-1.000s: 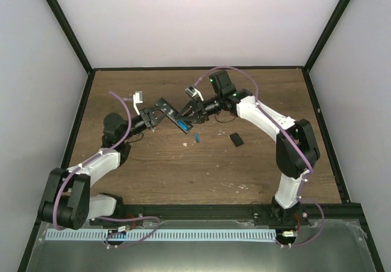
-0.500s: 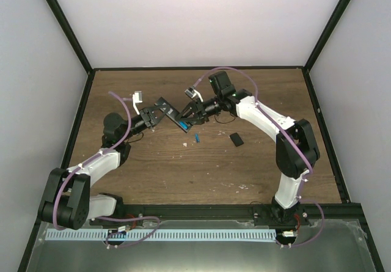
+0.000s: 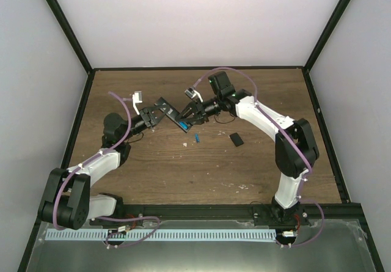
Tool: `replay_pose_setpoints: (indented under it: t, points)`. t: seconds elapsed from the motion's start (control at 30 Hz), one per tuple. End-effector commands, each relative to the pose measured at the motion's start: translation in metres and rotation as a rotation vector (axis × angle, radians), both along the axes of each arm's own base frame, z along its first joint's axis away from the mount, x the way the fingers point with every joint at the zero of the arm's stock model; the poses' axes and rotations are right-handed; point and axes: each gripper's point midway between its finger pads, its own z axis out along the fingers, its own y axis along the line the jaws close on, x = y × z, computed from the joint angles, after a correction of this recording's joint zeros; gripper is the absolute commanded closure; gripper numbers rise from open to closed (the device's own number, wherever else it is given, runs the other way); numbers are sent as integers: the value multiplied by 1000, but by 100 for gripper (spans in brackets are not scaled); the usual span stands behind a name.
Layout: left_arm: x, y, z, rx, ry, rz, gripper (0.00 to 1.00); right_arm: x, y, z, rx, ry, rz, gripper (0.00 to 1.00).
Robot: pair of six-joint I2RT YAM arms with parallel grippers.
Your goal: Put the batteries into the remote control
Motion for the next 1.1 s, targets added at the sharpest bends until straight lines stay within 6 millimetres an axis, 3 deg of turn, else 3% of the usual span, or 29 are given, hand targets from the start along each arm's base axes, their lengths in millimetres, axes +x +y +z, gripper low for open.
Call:
replay_pose_setpoints:
  t: [0.0, 1.07]
  points:
    - [-5, 1, 10, -8, -61, 5, 100, 0, 6, 10, 24, -16, 17, 63]
    - [-1, 2, 15, -15, -73, 25, 100, -13, 1, -10, 7, -14, 54, 73]
